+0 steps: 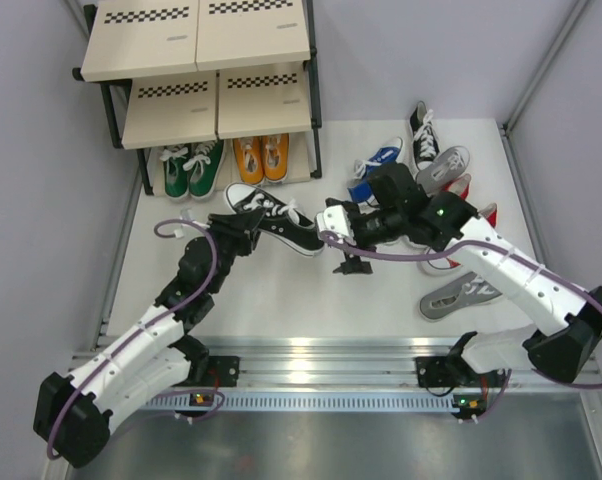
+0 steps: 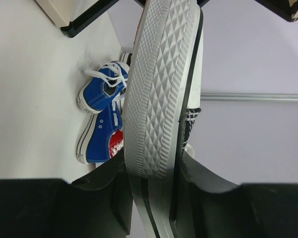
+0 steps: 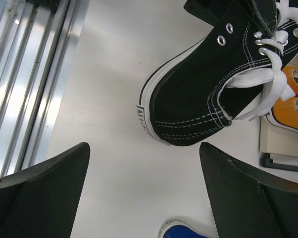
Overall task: Place and organize the shoes onto the shoe shelf
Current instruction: Place the shoe at the shoe shelf.
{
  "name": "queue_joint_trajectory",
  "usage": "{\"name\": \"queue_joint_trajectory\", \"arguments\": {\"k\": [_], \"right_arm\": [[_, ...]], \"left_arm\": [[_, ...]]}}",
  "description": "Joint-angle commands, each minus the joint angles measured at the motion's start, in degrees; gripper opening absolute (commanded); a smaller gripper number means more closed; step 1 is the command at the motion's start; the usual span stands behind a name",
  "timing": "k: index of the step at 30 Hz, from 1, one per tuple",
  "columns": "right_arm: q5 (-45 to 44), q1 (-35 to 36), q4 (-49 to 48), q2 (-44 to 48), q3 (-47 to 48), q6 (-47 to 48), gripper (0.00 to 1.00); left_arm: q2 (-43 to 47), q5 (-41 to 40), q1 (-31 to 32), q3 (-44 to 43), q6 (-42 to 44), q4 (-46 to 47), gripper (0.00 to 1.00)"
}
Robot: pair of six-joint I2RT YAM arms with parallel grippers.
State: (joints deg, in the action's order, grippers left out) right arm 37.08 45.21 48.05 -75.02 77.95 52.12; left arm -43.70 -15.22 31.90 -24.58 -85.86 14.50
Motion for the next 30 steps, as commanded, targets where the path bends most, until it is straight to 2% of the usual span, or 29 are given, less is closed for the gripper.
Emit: {"name": "queue_joint_trajectory", "arguments": {"k": [1, 6, 15, 19, 21, 22, 25, 26, 27, 28, 30], "right_arm": [[-8.59, 3.03, -8.5, 2.16, -0.78, -3.78, 0.92], [-17.9, 7.34, -14.11, 1.55, -1.66, -5.88, 0.92], [-27.41, 12.53, -21.15, 0.49, -4.65, -3.87, 0.91], [-28.9, 13.06, -23.44, -0.03, -6.23, -2.2, 0.86], [-30.57, 13.32, -25.37, -0.03, -7.55, -0.89, 0.77], [-31.45, 13.41, -25.9, -0.3, -7.81, -0.53, 0.67], [-31.81, 13.41, -26.69, -0.47, -8.17, 0.7, 0.54], [-31.63, 13.41, -26.35, -0.47, -7.91, 0.79, 0.42], [-31.54, 13.41, -26.08, -0.56, -7.56, 0.97, 0.37], [-31.2, 13.41, -25.82, -0.65, -7.38, 1.06, 0.22], [-30.75, 13.32, -25.12, -0.56, -6.85, 1.14, 0.02]], "left_arm": [[1.08, -2.0, -0.35, -1.96, -6.51, 5.36, 0.0], [-0.15, -2.35, -0.26, -3.37, -9.31, 4.4, 0.0], [-3.14, -2.71, -0.26, -5.74, -14.68, 3.69, 0.0], [-4.72, -2.09, -0.26, -7.06, -15.65, 3.78, 0.0], [-5.25, -1.66, -0.17, -7.5, -16.0, 3.78, 0.0], [-5.34, -1.65, -0.17, -7.68, -16.09, 3.87, 0.0], [-5.69, -1.21, -0.26, -7.85, -16.26, 3.87, 0.0], [-5.78, -1.13, -0.17, -7.85, -16.26, 3.87, 0.0], [-5.78, -1.12, -0.17, -7.68, -16.26, 3.87, 0.0], [-5.78, -1.04, -0.26, -7.59, -16.26, 3.95, 0.0], [-5.69, -0.95, -0.17, -7.07, -15.91, 3.87, 0.0]]}}
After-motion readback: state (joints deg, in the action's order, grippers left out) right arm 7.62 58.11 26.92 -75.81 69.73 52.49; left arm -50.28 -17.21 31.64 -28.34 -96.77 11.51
